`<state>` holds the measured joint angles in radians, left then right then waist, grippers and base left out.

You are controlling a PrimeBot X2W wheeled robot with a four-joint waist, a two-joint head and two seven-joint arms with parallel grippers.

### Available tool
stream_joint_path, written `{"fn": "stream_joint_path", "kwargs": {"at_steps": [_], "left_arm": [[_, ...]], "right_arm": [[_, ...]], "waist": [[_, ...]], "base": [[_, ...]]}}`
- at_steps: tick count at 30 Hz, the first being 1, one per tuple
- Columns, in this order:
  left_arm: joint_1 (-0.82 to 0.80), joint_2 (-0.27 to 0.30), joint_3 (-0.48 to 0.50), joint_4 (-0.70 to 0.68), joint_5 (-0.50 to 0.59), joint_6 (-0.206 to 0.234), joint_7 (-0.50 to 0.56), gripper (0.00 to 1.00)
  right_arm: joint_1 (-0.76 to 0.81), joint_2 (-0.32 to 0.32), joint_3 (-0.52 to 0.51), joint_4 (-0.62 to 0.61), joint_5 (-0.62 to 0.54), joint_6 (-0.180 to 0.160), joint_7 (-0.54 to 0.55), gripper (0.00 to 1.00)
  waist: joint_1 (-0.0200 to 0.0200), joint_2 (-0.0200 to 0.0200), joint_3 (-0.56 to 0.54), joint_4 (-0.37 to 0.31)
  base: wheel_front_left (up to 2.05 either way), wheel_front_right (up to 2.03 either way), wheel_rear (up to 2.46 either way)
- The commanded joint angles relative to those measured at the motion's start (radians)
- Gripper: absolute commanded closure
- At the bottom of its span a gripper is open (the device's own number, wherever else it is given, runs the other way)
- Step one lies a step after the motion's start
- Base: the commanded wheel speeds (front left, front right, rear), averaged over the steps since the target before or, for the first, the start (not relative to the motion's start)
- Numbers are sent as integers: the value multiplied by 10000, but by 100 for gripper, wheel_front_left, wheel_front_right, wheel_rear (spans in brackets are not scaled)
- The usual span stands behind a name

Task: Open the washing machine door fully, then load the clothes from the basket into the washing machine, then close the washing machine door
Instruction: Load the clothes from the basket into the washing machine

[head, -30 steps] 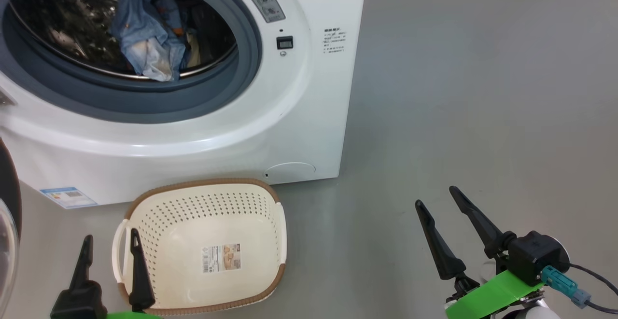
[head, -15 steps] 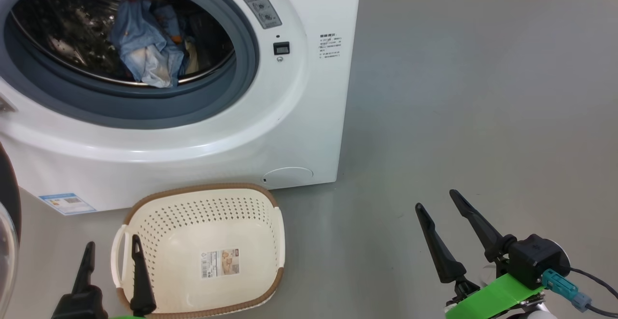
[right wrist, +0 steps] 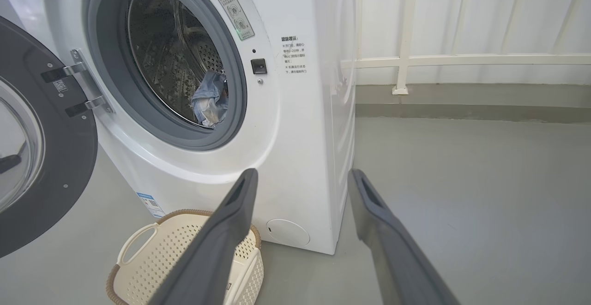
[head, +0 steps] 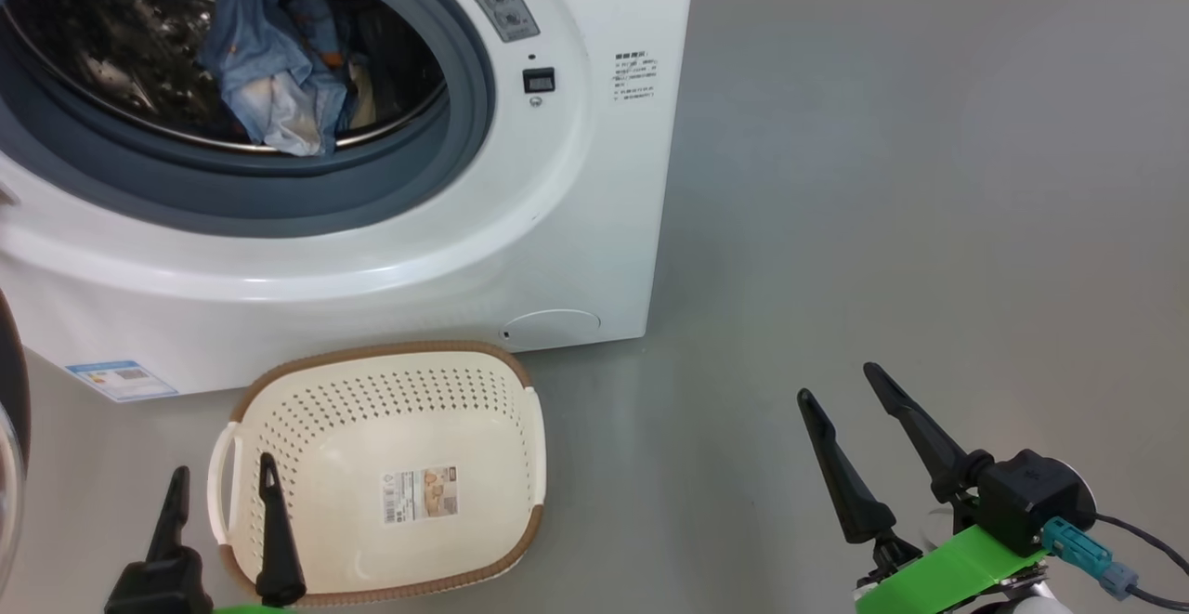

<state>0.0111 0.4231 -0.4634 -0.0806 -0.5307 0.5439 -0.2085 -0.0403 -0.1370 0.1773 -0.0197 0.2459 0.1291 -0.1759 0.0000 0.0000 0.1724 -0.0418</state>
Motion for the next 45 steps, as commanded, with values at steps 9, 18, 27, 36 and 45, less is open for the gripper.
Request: {"fn": "stream_joint_path", "kwargs": {"at_steps": [9, 18, 27, 36, 45], "left_arm": [[-1023, 178, 290, 149, -100, -141, 249, 0], [-2189, 271, 319, 787, -332, -741, 612, 0], [-4718, 567, 408, 1930, -589, -1779, 1485, 0], [-7034, 1358, 776, 3115, -647, -2359, 2472, 0], [-8945, 2442, 1157, 3967, -990, -2995, 4035, 0]], "right_arm": [[-400, -8, 284, -304, -35, 16, -91, 0], [-792, -9, 408, -344, 4, 16, -220, 0], [-1642, 36, 635, -253, 138, 16, -507, 0], [-2400, 275, 872, 126, 372, 16, -795, 0], [-2946, 618, 1034, 257, 689, 16, -854, 0]], "waist": [[0, 0, 557, -43], [0, 0, 1364, -159], [0, 0, 2805, -625], [0, 0, 3894, -1423], [0, 0, 4622, -2255]], "base": [[0, 0, 0], [0, 0, 0], [0, 0, 0], [0, 0, 0], [0, 0, 0]]}}
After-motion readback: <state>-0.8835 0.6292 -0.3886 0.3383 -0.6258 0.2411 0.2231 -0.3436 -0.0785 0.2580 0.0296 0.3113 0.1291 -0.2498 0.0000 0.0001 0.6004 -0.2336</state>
